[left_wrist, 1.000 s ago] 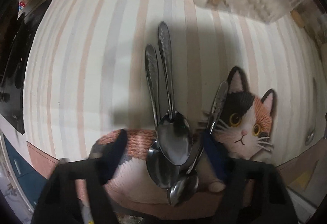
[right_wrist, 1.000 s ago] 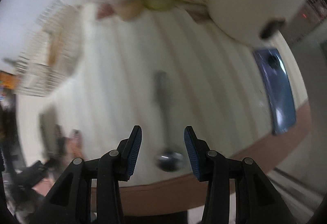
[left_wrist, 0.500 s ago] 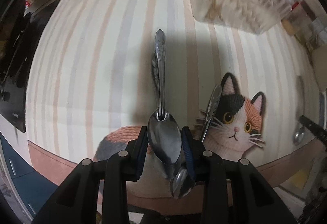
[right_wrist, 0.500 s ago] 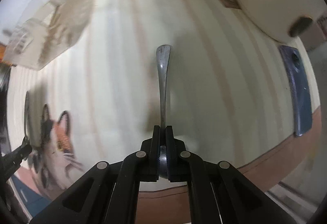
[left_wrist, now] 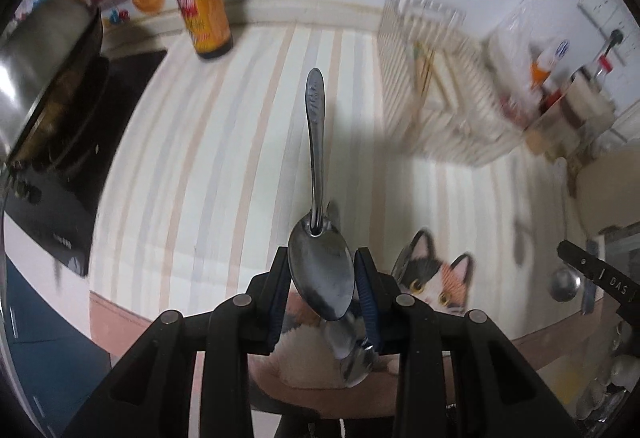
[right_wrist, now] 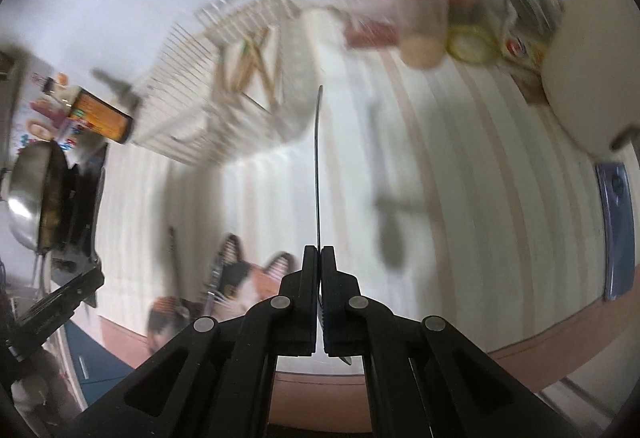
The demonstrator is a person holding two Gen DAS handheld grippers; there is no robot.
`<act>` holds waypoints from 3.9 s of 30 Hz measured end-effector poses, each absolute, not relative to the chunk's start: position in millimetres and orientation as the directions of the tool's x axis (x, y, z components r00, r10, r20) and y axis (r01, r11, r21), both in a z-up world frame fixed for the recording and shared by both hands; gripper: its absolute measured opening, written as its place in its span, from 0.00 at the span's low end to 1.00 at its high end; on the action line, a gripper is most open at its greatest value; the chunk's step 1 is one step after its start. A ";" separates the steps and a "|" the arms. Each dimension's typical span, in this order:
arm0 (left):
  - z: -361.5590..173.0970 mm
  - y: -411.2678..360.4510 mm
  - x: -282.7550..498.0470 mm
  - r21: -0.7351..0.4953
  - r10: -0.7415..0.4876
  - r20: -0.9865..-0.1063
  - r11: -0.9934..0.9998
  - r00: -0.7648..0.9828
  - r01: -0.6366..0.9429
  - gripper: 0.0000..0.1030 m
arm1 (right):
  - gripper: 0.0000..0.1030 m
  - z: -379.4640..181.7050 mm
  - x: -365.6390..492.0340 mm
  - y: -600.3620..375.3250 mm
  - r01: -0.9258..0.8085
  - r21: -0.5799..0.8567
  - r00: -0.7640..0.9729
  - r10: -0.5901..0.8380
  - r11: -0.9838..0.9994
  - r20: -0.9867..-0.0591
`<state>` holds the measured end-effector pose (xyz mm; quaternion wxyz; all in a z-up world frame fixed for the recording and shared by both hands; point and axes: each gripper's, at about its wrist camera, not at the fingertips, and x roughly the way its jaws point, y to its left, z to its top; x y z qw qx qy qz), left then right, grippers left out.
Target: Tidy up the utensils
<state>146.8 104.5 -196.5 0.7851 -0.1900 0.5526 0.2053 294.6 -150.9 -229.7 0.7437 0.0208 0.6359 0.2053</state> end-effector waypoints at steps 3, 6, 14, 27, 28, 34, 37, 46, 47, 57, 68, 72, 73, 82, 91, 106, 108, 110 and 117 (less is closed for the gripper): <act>-182.8 103.7 160.8 -0.095 0.111 -0.931 0.847 0.348 -0.523 0.28 | 0.01 -217.2 305.1 -134.9 -0.284 0.323 0.110 0.365 0.903 -0.924; -165.1 95.4 177.0 -0.114 0.107 -0.914 0.859 0.392 -0.499 0.28 | 0.01 -204.2 313.8 -129.0 -0.288 0.346 0.127 0.393 0.893 -0.911; -134.2 86.4 238.2 -0.177 0.045 -0.888 0.885 0.457 -0.430 0.28 | 0.01 -159.8 356.8 -109.3 -0.291 0.422 0.159 0.479 0.858 -0.863; -157.4 111.0 335.7 -0.300 -0.095 -0.894 0.853 0.439 -0.428 0.28 | 0.01 -186.9 446.9 -57.2 -0.232 0.523 0.066 0.550 0.820 -0.833; -161.5 113.5 341.6 -0.302 -0.102 -0.896 0.852 0.431 -0.428 0.28 | 0.01 -190.6 450.0 -54.6 -0.230 0.522 0.061 0.548 0.821 -0.834; -180.5 125.1 354.3 -0.331 -0.149 -0.902 0.840 0.405 -0.429 0.28 | 0.01 -217.3 466.5 -35.9 -0.221 0.513 0.020 0.529 0.830 -0.848; -187.6 128.8 355.6 -0.325 -0.154 -0.911 0.840 0.383 -0.435 0.29 | 0.02 -232.6 470.5 -23.8 -0.242 0.517 -0.045 0.523 0.821 -0.851; -171.2 140.4 315.9 -0.150 0.060 -0.925 0.851 0.375 -0.504 0.60 | 0.04 -232.6 458.6 -31.9 -0.270 0.434 0.012 0.453 0.860 -0.891; -169.0 142.3 308.8 -0.128 0.087 -0.923 0.850 0.374 -0.512 0.64 | 0.04 -228.2 454.5 -36.3 -0.272 0.425 0.024 0.448 0.863 -0.894; -199.7 152.1 189.9 0.087 0.320 -0.900 0.797 0.295 -0.598 1.00 | 0.35 -224.9 355.4 -67.5 -0.240 0.391 0.007 0.404 0.889 -0.915; -314.9 153.2 85.9 0.259 0.349 -0.937 0.704 0.005 -0.661 1.00 | 0.39 -325.0 243.1 1.7 -0.243 0.354 -0.237 0.298 0.903 -0.925; -345.3 152.2 70.0 0.227 0.283 -0.959 0.700 -0.028 -0.677 1.00 | 0.39 -333.1 232.9 34.0 -0.315 0.269 -0.216 0.207 0.910 -0.954; -353.4 152.7 67.5 0.206 0.252 -0.967 0.699 -0.033 -0.685 1.00 | 0.40 -336.0 230.9 41.8 -0.334 0.233 -0.208 0.170 0.913 -0.963; -357.6 167.9 55.0 0.049 0.174 -0.981 0.655 0.087 -0.754 1.00 | 0.16 -335.3 207.5 77.5 -0.538 0.011 -0.085 -0.042 0.843 -0.996; -363.1 181.4 57.0 -0.001 0.185 -0.969 0.650 0.161 -0.760 1.00 | 0.08 -340.8 237.2 24.2 -0.653 -0.163 0.024 -0.195 0.740 -0.980; -359.8 183.8 86.0 0.007 0.195 -0.968 0.645 0.155 -0.764 0.99 | 0.09 -341.9 245.8 -32.3 -0.540 -0.063 -0.061 -0.114 0.839 -0.992; -348.5 174.0 83.2 0.004 0.194 -0.968 0.655 0.163 -0.756 0.98 | 0.08 -340.2 241.1 -37.9 -0.566 -0.085 -0.032 -0.125 0.820 -0.992; -337.4 160.5 89.3 -0.026 0.157 -0.970 0.694 0.186 -0.720 0.98 | 0.08 -340.3 237.8 -35.0 -0.571 -0.082 -0.023 -0.115 0.817 -0.993; -337.5 107.0 131.2 -0.111 -0.033 -0.989 0.807 0.143 -0.581 0.98 | 0.10 -339.2 251.0 -49.6 -0.540 0.007 -0.070 -0.037 0.842 -0.997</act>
